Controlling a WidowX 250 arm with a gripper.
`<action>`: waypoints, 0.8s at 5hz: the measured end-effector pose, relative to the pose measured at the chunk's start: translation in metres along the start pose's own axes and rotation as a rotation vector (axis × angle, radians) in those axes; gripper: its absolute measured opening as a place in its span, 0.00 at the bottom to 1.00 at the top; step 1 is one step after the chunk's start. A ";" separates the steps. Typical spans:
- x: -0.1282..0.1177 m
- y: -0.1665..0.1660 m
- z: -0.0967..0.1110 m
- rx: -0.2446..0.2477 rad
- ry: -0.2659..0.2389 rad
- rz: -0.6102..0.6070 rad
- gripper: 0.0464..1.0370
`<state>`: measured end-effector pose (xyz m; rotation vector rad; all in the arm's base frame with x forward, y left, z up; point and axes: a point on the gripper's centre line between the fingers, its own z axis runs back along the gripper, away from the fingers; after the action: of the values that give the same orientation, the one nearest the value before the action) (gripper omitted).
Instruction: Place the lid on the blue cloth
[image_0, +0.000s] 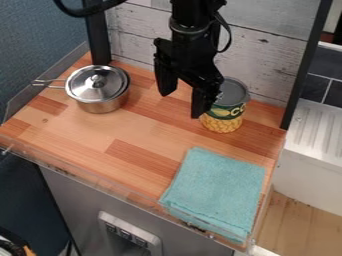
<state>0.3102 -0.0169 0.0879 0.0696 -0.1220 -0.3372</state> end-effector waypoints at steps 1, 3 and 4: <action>-0.001 -0.001 -0.007 -0.007 0.023 -0.001 0.96; -0.027 0.078 -0.014 0.001 0.057 0.192 0.96; -0.039 0.123 -0.022 0.010 0.069 0.286 0.96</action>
<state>0.3172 0.1132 0.0728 0.0729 -0.0641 -0.0487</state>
